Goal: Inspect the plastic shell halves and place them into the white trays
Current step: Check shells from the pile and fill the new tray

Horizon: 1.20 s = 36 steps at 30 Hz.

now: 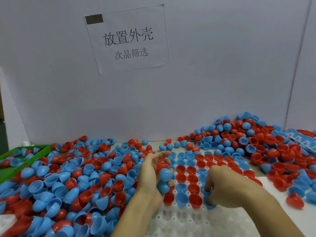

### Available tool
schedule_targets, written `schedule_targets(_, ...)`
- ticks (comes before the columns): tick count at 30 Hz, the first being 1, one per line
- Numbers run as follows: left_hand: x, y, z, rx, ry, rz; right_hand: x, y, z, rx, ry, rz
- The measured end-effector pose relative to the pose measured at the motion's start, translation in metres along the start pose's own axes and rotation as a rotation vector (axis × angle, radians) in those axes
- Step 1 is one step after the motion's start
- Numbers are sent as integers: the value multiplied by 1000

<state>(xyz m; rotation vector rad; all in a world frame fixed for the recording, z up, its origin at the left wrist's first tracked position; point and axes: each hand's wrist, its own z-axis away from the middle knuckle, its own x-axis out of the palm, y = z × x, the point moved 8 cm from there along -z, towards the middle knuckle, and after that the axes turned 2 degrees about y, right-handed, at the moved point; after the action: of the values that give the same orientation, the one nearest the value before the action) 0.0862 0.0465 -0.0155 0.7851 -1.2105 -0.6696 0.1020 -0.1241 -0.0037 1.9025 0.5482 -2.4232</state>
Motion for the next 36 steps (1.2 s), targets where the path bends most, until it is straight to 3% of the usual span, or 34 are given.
schedule_targets(2,-1,0,0,7,24,-14,-10,0,5,-44,33,-48)
schedule_targets(6,-3,0,0,17,56,-57,-41,-25,17,-237,263,-307)
schedule_targets(9,0,2,1,46,43,-118,-34,-56,20,-345,283,-499)
schedule_targets(13,3,2,2,97,31,-216,-21,-69,12,-349,378,-591)
schedule_targets(22,-6,13,1,226,142,-121,-42,-33,12,-363,347,-864)
schedule_targets(27,3,2,3,43,57,-173,-55,-18,14,-321,550,-990)
schedule_targets(31,12,-6,5,-34,-64,-209,-45,-34,11,-390,491,-910)
schedule_targets(36,6,3,0,108,-31,-225,-35,-27,4,-296,397,-697)
